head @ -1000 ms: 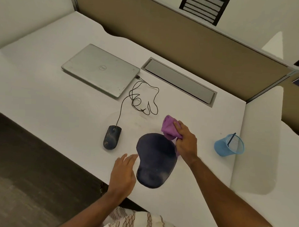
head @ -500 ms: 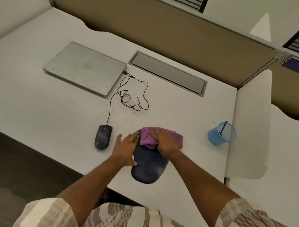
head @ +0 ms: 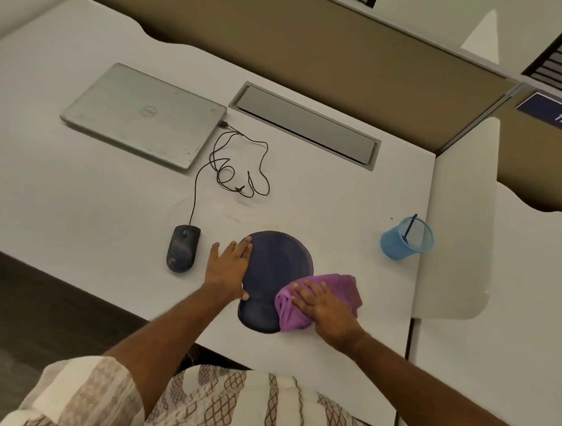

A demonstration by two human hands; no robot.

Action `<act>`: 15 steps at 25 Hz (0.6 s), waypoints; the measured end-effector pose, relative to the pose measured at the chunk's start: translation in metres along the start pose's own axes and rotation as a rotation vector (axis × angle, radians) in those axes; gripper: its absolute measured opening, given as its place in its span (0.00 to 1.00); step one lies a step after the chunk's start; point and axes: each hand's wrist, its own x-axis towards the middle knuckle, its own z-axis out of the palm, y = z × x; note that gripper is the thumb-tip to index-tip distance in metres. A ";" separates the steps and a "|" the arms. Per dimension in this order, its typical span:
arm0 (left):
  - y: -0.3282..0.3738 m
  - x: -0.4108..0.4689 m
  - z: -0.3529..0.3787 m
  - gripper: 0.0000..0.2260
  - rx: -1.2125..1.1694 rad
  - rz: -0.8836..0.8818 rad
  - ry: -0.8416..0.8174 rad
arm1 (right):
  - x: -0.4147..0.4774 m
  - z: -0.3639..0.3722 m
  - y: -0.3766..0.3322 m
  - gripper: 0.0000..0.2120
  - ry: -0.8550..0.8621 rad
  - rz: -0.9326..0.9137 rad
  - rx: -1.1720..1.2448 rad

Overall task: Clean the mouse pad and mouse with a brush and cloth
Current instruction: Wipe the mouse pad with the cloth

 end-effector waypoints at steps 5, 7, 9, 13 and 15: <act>0.001 -0.001 -0.002 0.54 0.001 0.002 0.006 | -0.047 0.010 -0.001 0.29 -0.064 -0.145 -0.044; 0.000 -0.002 -0.002 0.54 0.001 0.007 0.020 | -0.046 -0.003 0.004 0.25 -0.011 -0.120 0.037; 0.000 -0.003 -0.003 0.54 -0.003 0.013 0.021 | -0.027 -0.020 -0.002 0.28 0.130 -0.027 0.147; -0.001 -0.004 -0.003 0.54 0.000 0.015 0.014 | 0.021 -0.031 -0.036 0.25 0.154 -0.039 0.129; -0.001 -0.005 -0.003 0.54 0.012 0.013 0.006 | 0.022 -0.017 -0.043 0.26 0.078 -0.050 0.052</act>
